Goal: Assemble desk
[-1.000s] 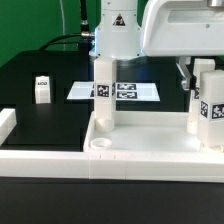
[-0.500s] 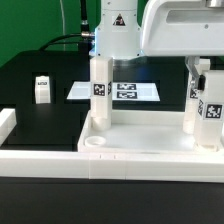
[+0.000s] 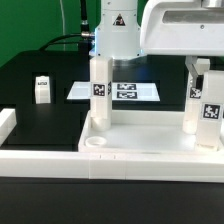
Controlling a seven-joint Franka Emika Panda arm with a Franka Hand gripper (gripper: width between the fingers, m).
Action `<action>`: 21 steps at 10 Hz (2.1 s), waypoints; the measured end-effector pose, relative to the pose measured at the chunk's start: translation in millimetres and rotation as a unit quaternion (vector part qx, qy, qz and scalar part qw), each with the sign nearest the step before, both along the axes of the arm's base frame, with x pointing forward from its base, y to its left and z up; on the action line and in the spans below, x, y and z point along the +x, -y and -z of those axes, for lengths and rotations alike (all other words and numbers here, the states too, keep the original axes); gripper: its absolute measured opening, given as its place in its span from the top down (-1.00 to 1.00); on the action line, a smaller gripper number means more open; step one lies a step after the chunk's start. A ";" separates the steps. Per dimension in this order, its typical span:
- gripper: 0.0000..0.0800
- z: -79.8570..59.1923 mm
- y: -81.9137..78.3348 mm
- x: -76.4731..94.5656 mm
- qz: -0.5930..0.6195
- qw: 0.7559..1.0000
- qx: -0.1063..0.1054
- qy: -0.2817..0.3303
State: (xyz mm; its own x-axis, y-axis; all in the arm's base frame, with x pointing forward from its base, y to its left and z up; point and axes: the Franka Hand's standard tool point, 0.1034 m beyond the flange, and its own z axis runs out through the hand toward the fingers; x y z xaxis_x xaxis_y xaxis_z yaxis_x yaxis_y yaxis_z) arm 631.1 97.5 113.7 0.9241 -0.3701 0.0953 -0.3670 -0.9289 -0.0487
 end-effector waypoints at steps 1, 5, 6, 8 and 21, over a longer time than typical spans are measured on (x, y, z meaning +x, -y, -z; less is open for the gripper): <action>0.27 0.2 -1.5 -0.3 0.063 0.998 0.007 -0.001; 0.27 1.0 -6.0 0.2 0.266 0.963 0.031 0.001; 0.27 1.1 -5.3 0.2 0.305 0.952 0.037 -0.001; 0.27 1.4 -4.3 0.4 0.384 0.922 0.051 -0.004; -0.62 0.9 -6.8 1.5 0.176 0.984 0.031 0.002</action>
Offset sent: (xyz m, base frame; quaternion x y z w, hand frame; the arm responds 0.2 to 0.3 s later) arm -0.0084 0.0048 -0.0133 -0.0181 0.0018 0.2910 0.9566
